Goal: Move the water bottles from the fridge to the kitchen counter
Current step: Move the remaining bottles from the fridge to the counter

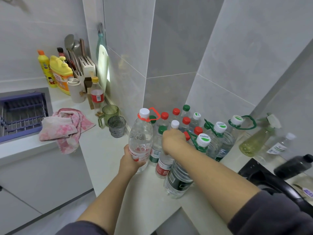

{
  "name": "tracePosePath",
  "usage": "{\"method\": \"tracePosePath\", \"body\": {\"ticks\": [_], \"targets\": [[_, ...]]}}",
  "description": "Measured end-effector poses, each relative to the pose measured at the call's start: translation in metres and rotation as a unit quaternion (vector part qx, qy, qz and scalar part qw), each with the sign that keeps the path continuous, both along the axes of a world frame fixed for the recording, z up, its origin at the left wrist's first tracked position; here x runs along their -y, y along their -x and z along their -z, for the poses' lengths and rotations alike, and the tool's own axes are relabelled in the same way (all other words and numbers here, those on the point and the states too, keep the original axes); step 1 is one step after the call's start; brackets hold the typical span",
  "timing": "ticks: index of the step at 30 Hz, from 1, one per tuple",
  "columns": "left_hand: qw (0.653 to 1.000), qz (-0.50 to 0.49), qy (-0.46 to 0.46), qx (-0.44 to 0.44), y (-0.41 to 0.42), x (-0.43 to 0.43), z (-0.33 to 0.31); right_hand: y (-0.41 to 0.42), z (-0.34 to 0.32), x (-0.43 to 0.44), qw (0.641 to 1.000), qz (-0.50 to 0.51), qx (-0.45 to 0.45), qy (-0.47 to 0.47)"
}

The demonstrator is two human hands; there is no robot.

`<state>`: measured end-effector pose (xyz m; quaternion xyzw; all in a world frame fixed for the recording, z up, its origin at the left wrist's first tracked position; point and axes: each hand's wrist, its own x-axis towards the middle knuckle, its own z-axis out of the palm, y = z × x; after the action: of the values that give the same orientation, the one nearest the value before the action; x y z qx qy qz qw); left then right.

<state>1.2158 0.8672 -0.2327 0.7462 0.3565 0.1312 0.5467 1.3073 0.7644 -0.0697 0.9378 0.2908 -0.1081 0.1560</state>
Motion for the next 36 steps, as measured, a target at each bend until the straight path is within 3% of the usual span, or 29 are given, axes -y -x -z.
{"method": "tracePosePath", "body": {"ticks": [6,11,17,27,29,33,36], "targets": [[1.0,-0.008,-0.007,-0.002,0.001,0.003,0.001,0.002,-0.003,0.007,0.995,-0.076,0.056,0.044],[1.0,-0.007,-0.01,-0.024,0.003,0.004,-0.002,0.008,-0.001,0.006,0.994,-0.069,0.072,0.052],[0.983,0.044,-0.034,-0.174,0.013,0.008,-0.01,0.024,-0.002,0.011,0.981,-0.11,0.13,0.09],[0.954,0.16,-0.086,-0.239,0.035,0.041,-0.02,0.03,-0.09,0.021,0.97,-0.171,0.093,-0.149],[0.957,0.178,-0.088,-0.21,0.033,0.052,-0.022,0.013,-0.103,0.043,0.97,-0.151,0.087,-0.167],[0.973,0.226,-0.045,-0.028,0.023,0.082,-0.027,-0.026,-0.104,0.099,0.97,-0.091,0.076,-0.212],[0.971,0.237,-0.017,0.033,0.008,0.101,-0.025,-0.046,-0.089,0.131,0.968,-0.058,0.044,-0.239]]}}
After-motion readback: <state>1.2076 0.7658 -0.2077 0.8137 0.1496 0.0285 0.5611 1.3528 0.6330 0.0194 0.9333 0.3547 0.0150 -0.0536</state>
